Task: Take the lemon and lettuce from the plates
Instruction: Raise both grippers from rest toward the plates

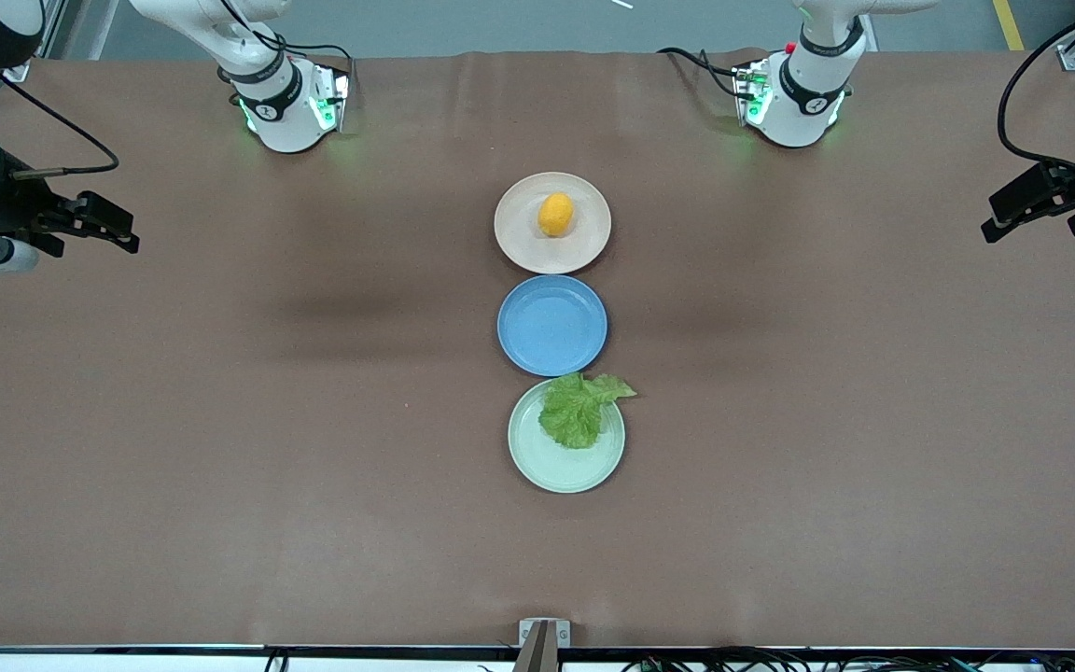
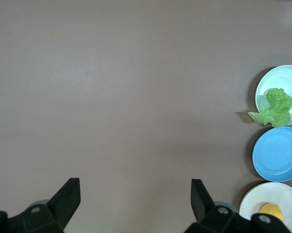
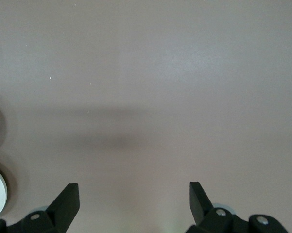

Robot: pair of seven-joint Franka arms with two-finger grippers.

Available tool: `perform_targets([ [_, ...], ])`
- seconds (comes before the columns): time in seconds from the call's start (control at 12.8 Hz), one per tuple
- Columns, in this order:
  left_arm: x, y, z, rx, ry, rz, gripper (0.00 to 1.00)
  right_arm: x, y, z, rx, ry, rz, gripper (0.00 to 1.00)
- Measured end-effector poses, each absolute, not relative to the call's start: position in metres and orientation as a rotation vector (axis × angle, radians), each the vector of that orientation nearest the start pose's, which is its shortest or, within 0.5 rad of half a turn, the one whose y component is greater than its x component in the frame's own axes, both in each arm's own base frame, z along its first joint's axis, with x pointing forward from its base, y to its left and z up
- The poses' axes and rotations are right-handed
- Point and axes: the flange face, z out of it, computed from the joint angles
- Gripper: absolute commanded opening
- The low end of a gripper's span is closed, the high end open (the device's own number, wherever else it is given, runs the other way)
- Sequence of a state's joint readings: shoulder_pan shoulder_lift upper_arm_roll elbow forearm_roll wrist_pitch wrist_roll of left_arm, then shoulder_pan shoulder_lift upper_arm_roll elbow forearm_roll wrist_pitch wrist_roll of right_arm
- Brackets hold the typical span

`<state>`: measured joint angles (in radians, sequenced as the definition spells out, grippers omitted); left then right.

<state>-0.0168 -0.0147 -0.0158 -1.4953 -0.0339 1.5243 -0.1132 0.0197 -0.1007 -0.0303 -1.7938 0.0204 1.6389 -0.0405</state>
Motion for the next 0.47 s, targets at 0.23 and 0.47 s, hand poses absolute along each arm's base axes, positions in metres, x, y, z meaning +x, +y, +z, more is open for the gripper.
perform_targets([
  [0.23, 0.5451, -0.0216, 0.6640, -3.175, -0.124, -0.067, 1.00, 0.5239, -0.0042, 0.5805, -3.116, -0.044, 0.078, 1.00],
  [0.47, 0.5451, -0.0217, 0.6641, -3.175, -0.124, -0.067, 1.00, 0.5271, -0.0043, 0.5806, -3.116, -0.043, 0.072, 1.00],
])
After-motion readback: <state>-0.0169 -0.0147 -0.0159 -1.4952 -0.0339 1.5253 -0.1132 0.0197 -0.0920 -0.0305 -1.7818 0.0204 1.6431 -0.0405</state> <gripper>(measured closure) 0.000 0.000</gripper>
